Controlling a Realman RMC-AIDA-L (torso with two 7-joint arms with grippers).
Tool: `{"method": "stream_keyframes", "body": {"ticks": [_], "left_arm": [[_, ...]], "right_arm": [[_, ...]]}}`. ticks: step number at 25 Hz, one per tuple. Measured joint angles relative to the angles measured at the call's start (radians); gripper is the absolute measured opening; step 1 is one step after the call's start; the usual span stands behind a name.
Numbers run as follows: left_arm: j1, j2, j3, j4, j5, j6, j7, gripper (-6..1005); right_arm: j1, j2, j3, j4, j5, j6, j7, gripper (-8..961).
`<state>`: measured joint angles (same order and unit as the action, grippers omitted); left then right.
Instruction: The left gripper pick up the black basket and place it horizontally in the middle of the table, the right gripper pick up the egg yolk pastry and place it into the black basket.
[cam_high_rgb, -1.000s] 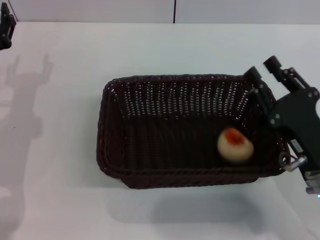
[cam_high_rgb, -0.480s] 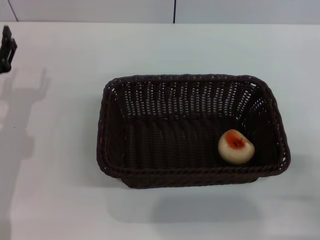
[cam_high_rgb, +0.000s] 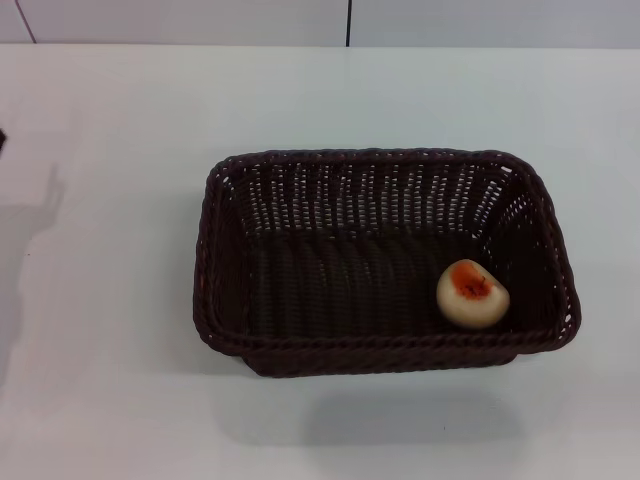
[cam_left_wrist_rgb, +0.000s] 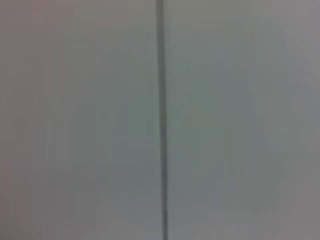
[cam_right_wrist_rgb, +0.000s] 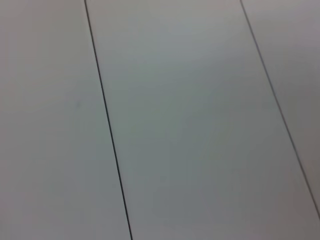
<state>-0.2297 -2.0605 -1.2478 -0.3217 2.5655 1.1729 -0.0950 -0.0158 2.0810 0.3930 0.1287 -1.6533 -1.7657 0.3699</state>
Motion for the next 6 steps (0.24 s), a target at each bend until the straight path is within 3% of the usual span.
{"method": "stream_keyframes", "body": {"ticks": [6], "left_arm": [[0.01,-0.002,0.018,0.007,0.013,0.011,-0.007,781]], "right_arm": [[-0.018,0.007,0.013,0.011,0.021,0.002,0.006,838]]}}
